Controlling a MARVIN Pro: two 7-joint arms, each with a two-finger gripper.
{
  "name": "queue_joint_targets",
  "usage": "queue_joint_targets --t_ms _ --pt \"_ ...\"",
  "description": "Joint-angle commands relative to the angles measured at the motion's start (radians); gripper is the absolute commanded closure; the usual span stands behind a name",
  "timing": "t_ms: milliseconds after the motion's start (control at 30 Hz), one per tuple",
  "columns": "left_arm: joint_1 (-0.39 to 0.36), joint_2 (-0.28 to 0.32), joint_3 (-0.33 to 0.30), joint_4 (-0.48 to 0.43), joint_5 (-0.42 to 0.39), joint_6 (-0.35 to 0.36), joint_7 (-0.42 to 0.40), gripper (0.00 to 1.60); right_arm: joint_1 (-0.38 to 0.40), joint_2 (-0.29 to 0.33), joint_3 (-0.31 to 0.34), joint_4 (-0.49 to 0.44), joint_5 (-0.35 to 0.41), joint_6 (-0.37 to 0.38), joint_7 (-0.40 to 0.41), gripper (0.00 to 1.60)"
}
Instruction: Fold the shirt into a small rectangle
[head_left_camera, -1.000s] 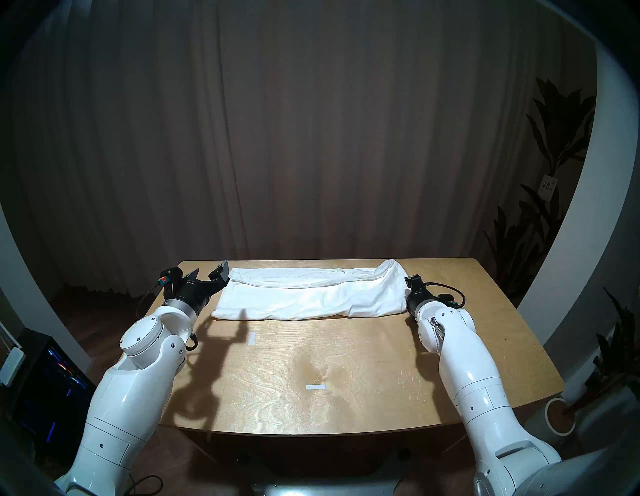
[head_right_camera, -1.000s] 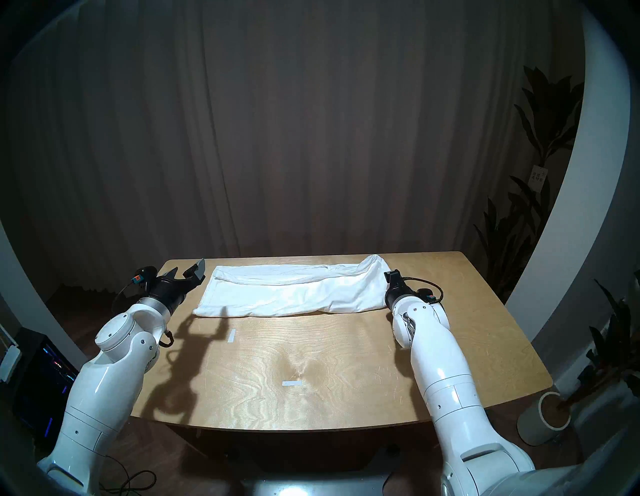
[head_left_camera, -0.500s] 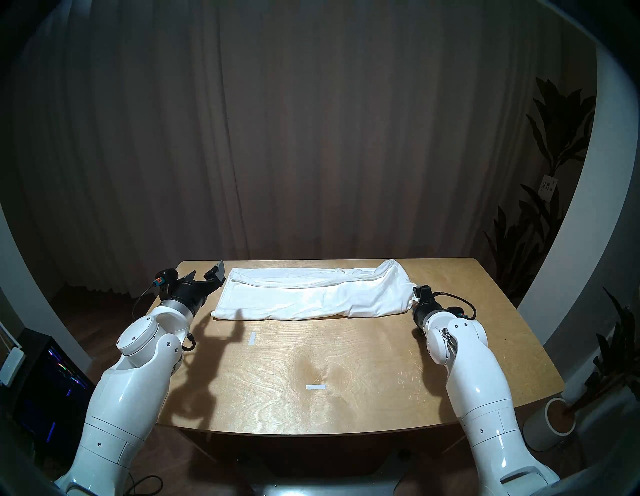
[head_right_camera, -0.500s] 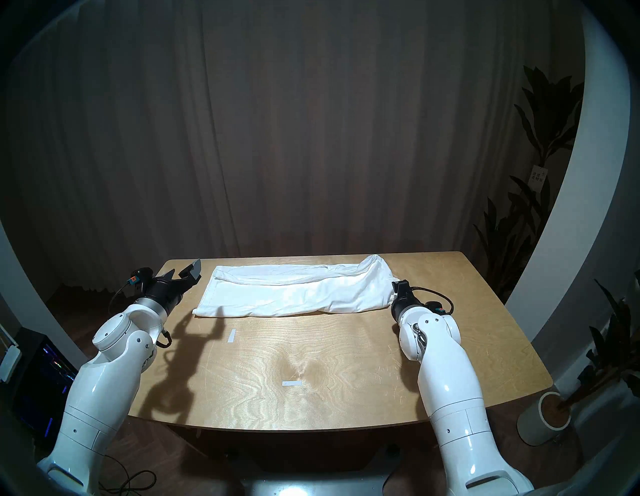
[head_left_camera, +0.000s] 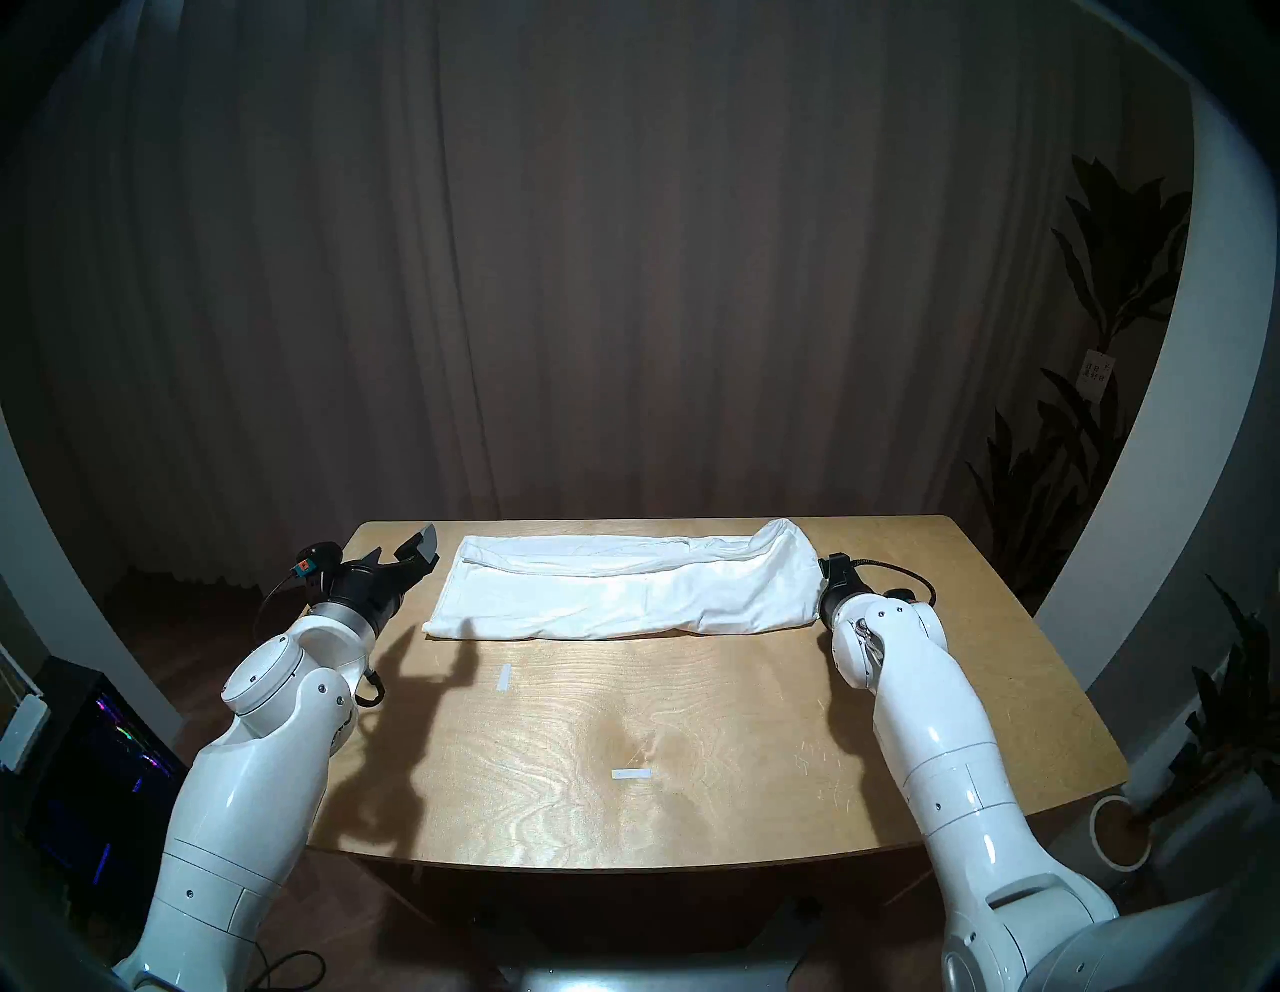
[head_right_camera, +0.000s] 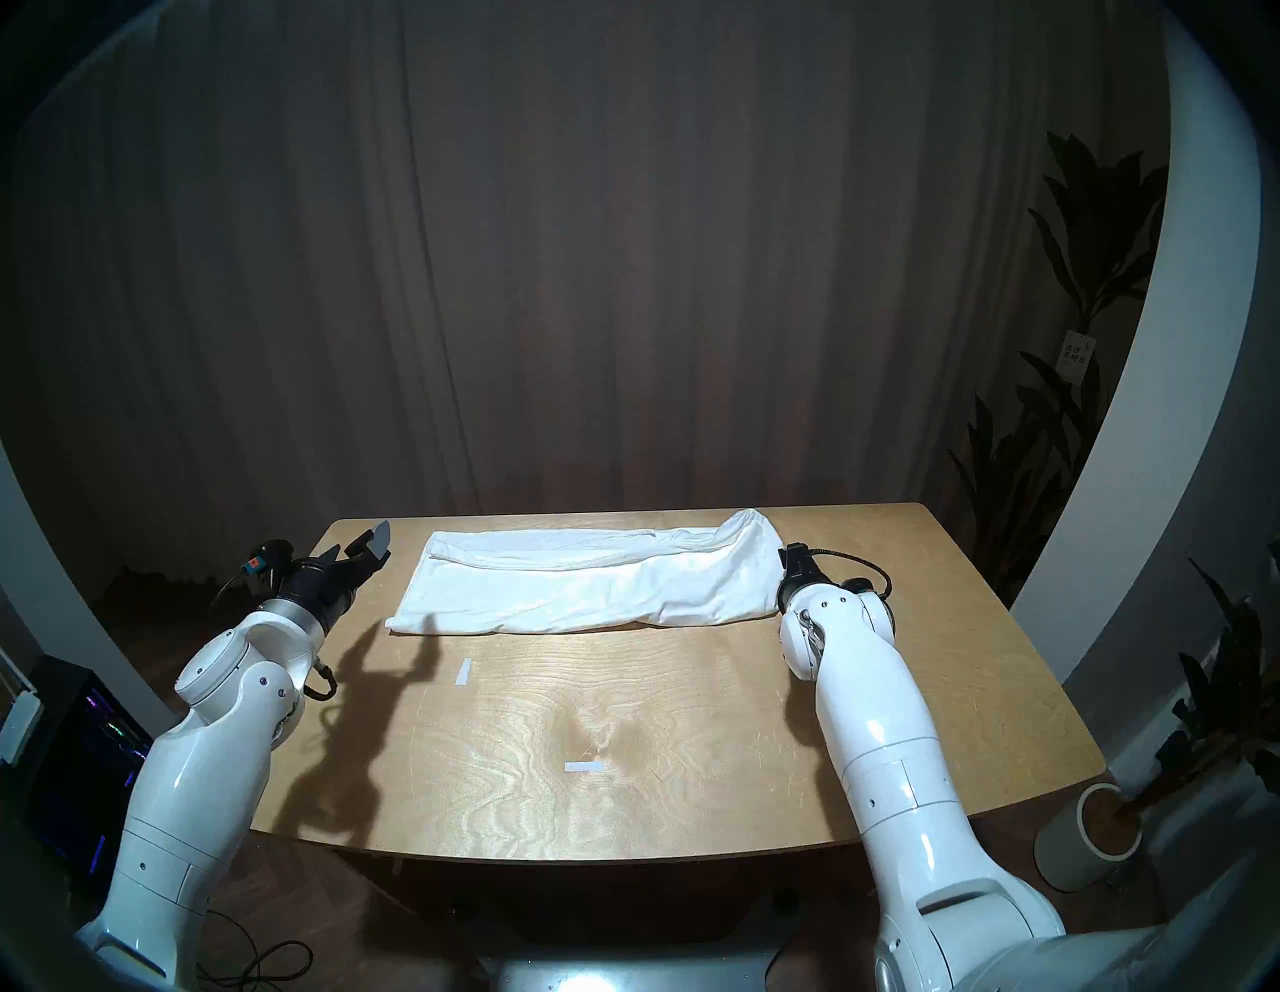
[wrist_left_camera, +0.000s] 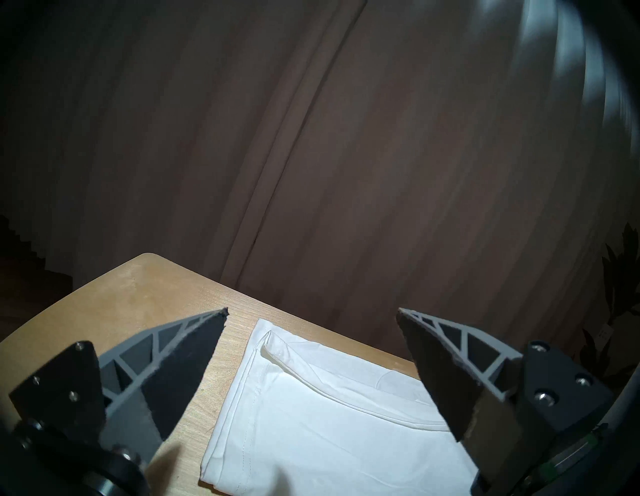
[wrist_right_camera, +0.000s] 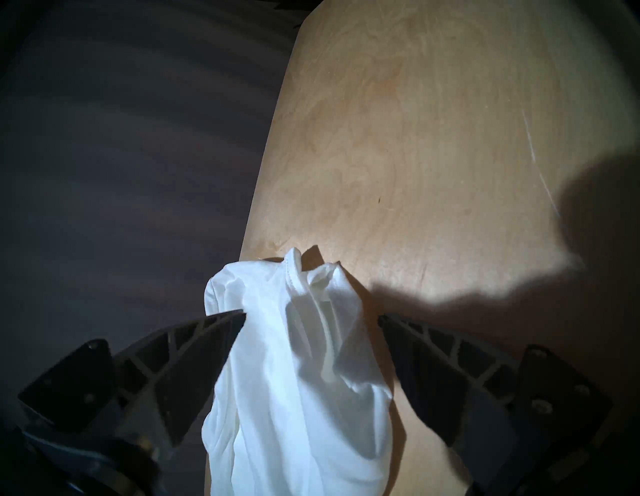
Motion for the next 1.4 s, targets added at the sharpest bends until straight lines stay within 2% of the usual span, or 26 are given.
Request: queue_joint_targets --t_ms 0,200,500,1100,1133,1167,1200,1300,1367 --pt "0.000 -0.007 -0.034 -0.032 -0.036 0.012 0.015 0.00 0.089 -0.018 -0.032 0.122 -0.027 0.004 -0.082 0.00" --pt "-0.001 -0.017 -0.044 -0.032 -0.060 0.022 0.028 0.00 0.136 -0.032 -0.046 0.184 -0.035 0.011 -0.145 0.00" --pt "0.003 -0.027 -0.058 -0.035 -0.080 0.026 0.050 0.00 0.209 -0.059 -0.087 0.289 -0.067 0.018 -0.154 0.00" --pt "0.037 -0.042 -0.089 -0.055 -0.105 0.014 0.080 0.00 0.300 -0.089 -0.180 0.498 -0.153 0.030 -0.069 0.00" --pt "0.039 -0.042 -0.091 -0.056 -0.106 0.014 0.081 0.00 0.302 -0.089 -0.182 0.504 -0.156 0.029 -0.064 0.03" --pt "0.041 -0.044 -0.091 -0.056 -0.108 0.013 0.081 0.00 0.309 -0.089 -0.188 0.516 -0.163 0.029 -0.058 0.17" --pt "0.043 -0.044 -0.092 -0.057 -0.109 0.012 0.082 0.00 0.315 -0.091 -0.190 0.529 -0.165 0.028 -0.052 0.24" --pt "0.049 -0.046 -0.095 -0.062 -0.111 0.009 0.084 0.00 0.339 -0.095 -0.199 0.578 -0.173 0.025 -0.032 0.26" --pt "0.055 -0.048 -0.096 -0.065 -0.112 0.008 0.085 0.00 0.336 -0.091 -0.204 0.575 -0.178 0.027 -0.021 0.50"
